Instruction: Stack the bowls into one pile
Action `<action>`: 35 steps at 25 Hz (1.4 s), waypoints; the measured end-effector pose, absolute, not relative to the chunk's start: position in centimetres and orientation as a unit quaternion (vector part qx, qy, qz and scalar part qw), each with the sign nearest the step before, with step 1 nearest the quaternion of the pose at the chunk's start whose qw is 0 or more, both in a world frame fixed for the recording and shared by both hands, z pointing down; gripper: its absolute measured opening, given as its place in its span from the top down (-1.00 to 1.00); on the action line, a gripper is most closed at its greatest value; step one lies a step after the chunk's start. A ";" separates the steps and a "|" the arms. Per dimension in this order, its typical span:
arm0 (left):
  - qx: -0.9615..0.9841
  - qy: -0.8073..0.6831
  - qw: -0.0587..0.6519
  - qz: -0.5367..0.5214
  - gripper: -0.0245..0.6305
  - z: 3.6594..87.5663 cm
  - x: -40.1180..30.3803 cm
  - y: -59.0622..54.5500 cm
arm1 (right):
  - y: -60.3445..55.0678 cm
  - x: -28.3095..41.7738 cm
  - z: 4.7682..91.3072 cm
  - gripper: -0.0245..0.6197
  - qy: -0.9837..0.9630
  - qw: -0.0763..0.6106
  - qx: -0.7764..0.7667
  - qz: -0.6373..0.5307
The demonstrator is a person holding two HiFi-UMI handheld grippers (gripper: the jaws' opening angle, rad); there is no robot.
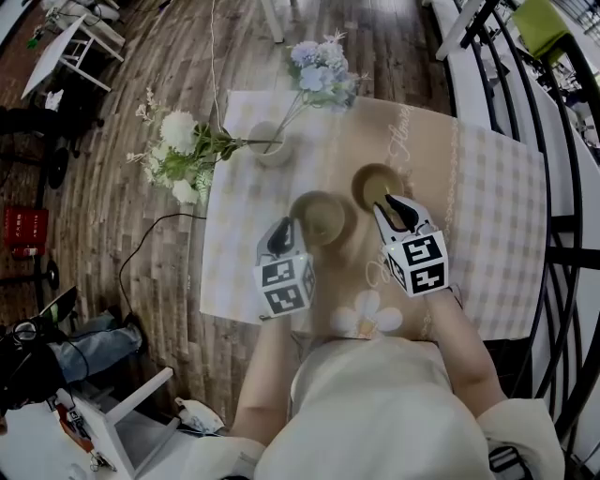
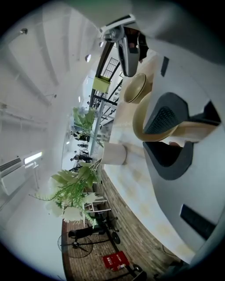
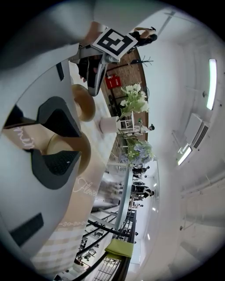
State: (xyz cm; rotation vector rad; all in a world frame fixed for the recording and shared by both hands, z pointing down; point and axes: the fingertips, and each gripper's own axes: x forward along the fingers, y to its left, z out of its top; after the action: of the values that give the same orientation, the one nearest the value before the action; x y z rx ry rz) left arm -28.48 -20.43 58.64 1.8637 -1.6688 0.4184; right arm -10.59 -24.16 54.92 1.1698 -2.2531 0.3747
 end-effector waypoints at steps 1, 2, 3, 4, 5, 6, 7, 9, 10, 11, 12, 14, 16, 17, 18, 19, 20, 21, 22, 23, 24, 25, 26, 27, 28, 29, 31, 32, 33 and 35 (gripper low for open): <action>0.700 -0.629 0.300 0.160 0.77 58.9 -28.5 -20.4 | -24.0 -10.7 55.0 0.66 -0.842 0.284 0.436 0.140; 0.698 -0.629 0.302 0.161 0.71 59.2 -28.6 -20.5 | -23.9 -10.8 55.0 0.66 -0.843 0.284 0.435 0.141; 0.696 -0.629 0.305 0.163 0.67 59.6 -28.7 -20.5 | -23.8 -10.8 55.0 0.66 -0.843 0.284 0.434 0.141; 0.694 -0.630 0.308 0.165 0.66 60.0 -28.7 -20.5 | -23.7 -10.8 55.0 0.66 -0.843 0.283 0.434 0.141; 0.692 -0.629 0.311 0.168 0.64 60.4 -28.7 -20.4 | -23.6 -10.8 55.0 0.66 -0.844 0.283 0.434 0.141; 0.691 -0.628 0.315 0.171 0.62 60.7 -28.7 -20.4 | -23.4 -10.8 55.0 0.66 -0.844 0.283 0.433 0.142; 0.690 -0.626 0.318 0.173 0.61 60.9 -28.6 -20.4 | -23.3 -10.7 55.0 0.66 -0.844 0.283 0.433 0.142; 0.690 -0.624 0.322 0.174 0.60 61.2 -28.4 -20.4 | -23.0 -10.6 55.1 0.66 -0.844 0.285 0.433 0.141; 0.690 -0.623 0.324 0.174 0.60 61.3 -28.3 -20.4 | -22.9 -10.5 55.2 0.66 -0.843 0.286 0.432 0.141; 0.690 -0.622 0.327 0.174 0.60 61.4 -28.2 -20.4 | -22.8 -10.4 55.3 0.66 -0.843 0.287 0.431 0.141; 0.690 -0.620 0.330 0.175 0.60 61.3 -28.1 -20.4 | -22.6 -10.4 55.3 0.66 -0.844 0.288 0.431 0.141; 0.690 -0.620 0.331 0.175 0.65 61.4 -28.0 -20.5 | -22.4 -10.5 55.5 0.66 -0.844 0.289 0.429 0.141; 0.689 -0.624 0.326 0.173 0.70 61.4 -28.2 -20.6 | -22.3 -10.5 55.5 0.66 -0.844 0.291 0.428 0.139; 0.688 -0.625 0.326 0.172 0.72 61.3 -28.2 -20.7 | -22.3 -10.5 55.5 0.66 -0.844 0.293 0.428 0.138; 0.688 -0.625 0.328 0.170 0.78 61.2 -28.2 -20.7 | -22.3 -10.5 55.5 0.66 -0.843 0.295 0.428 0.137; 0.688 -0.624 0.329 0.168 0.83 61.1 -28.2 -20.8 | -22.3 -10.4 55.5 0.66 -0.843 0.297 0.428 0.135; 0.690 -0.623 0.328 0.167 0.85 60.9 -28.1 -20.8 | -22.3 -10.3 55.4 0.66 -0.843 0.298 0.428 0.135; 0.692 -0.622 0.325 0.168 0.86 60.8 -28.1 -20.9 | -22.3 -10.2 55.4 0.66 -0.842 0.297 0.429 0.134; 0.695 -0.621 0.321 0.168 0.86 60.6 -28.0 -20.9 | -22.2 -10.1 55.2 0.66 -0.842 0.295 0.430 0.134; 0.697 -0.621 0.318 0.167 0.86 60.5 -27.9 -20.9 | -22.2 -10.0 55.1 0.66 -0.842 0.293 0.432 0.134; 0.697 -0.621 0.317 0.166 0.87 60.3 -27.9 -20.9 | -22.2 -9.9 55.0 0.66 -0.843 0.292 0.433 0.133; 0.696 -0.623 0.317 0.165 0.88 60.2 -27.9 -20.8 | -22.2 -9.8 54.9 0.66 -0.843 0.290 0.434 0.132; 0.695 -0.625 0.315 0.165 0.88 60.0 -27.9 -20.8 | -22.1 -9.8 54.8 0.66 -0.843 0.289 0.434 0.132; 0.695 -0.626 0.312 0.165 0.88 59.8 -27.9 -20.8 | -22.1 -9.7 54.7 0.66 -0.843 0.287 0.435 0.132; 0.697 -0.626 0.309 0.164 0.88 59.5 -27.9 -20.9 | -22.0 -9.6 54.6 0.66 -0.843 0.286 0.436 0.131; 0.698 -0.626 0.306 0.162 0.88 59.1 -27.9 -21.0 | -21.9 -9.5 54.5 0.66 -0.843 0.285 0.436 0.131; 0.701 -0.625 0.304 0.158 0.88 58.4 -27.7 -21.1 | -21.8 -9.3 54.5 0.66 -0.842 0.284 0.439 0.132; 0.703 -0.625 0.302 0.154 0.88 58.0 -27.6 -21.3 | -21.7 -9.2 54.4 0.66 -0.842 0.283 0.440 0.132; 0.706 -0.624 0.300 0.150 0.88 57.6 -27.5 -21.4 | -21.6 -9.1 54.3 0.66 -0.842 0.282 0.441 0.132; 0.710 -0.622 0.296 0.144 0.88 56.7 -27.2 -21.7 | -21.4 -8.9 54.2 0.66 -0.841 0.279 0.443 0.133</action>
State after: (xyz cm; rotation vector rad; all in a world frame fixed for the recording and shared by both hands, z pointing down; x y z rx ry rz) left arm -27.22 -21.72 56.69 1.8890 -1.6558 0.3824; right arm -8.88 -21.40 54.18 1.1885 -2.2570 0.3565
